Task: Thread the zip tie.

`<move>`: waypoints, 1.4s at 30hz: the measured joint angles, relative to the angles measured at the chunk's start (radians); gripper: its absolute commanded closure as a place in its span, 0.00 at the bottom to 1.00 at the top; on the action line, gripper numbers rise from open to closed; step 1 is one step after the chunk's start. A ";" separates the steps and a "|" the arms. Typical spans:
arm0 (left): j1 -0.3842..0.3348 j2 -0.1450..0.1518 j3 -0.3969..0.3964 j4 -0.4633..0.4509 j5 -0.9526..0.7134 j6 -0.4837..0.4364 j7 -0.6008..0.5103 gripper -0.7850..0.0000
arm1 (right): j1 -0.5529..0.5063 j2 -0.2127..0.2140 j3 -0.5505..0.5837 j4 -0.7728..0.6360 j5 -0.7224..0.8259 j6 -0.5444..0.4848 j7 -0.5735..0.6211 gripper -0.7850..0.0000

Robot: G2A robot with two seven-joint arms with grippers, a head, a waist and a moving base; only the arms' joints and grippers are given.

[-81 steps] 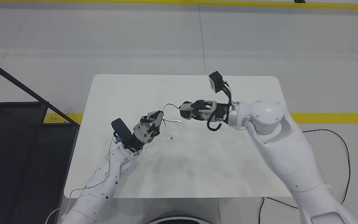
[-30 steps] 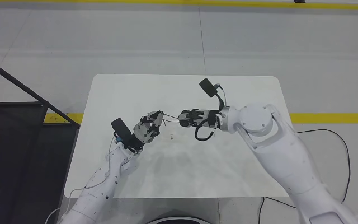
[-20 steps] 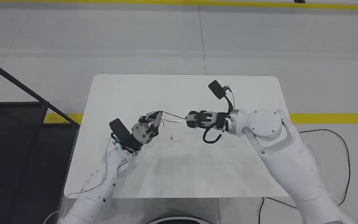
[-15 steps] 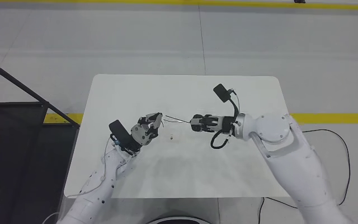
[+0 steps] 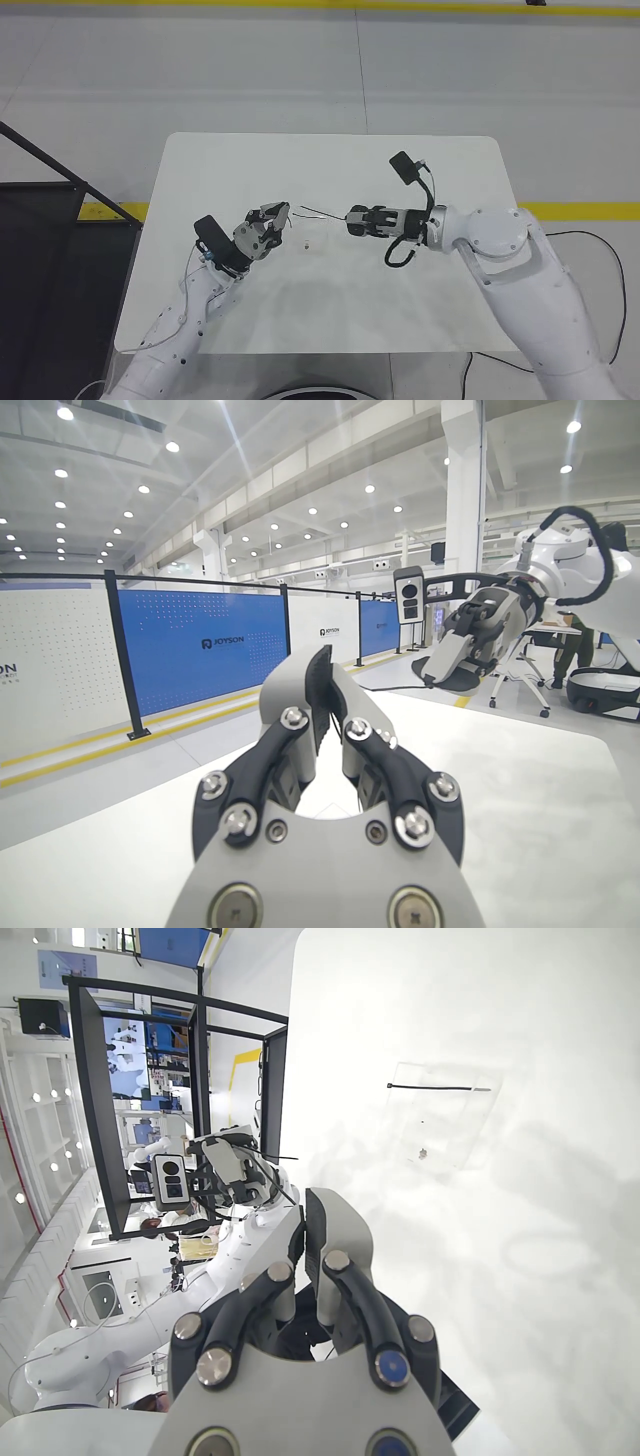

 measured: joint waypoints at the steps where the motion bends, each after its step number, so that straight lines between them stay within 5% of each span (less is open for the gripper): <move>1: 0.001 0.000 0.000 -0.003 -0.002 0.003 -0.004 1.00 | -0.008 0.000 -0.004 -0.008 -0.014 -0.002 -0.016 1.00; 11: 0.017 0.002 -0.008 -0.044 0.008 0.025 -0.052 1.00 | -0.073 0.020 0.029 -0.214 -0.156 0.163 -0.056 1.00; 21: 0.014 0.003 -0.008 -0.036 0.032 0.020 -0.040 1.00 | -0.009 0.033 0.053 -0.294 -0.175 0.372 0.073 1.00; 42: 0.014 0.003 -0.008 -0.036 0.032 0.020 -0.040 1.00 | 0.051 0.024 0.020 -0.194 -0.072 0.373 0.088 1.00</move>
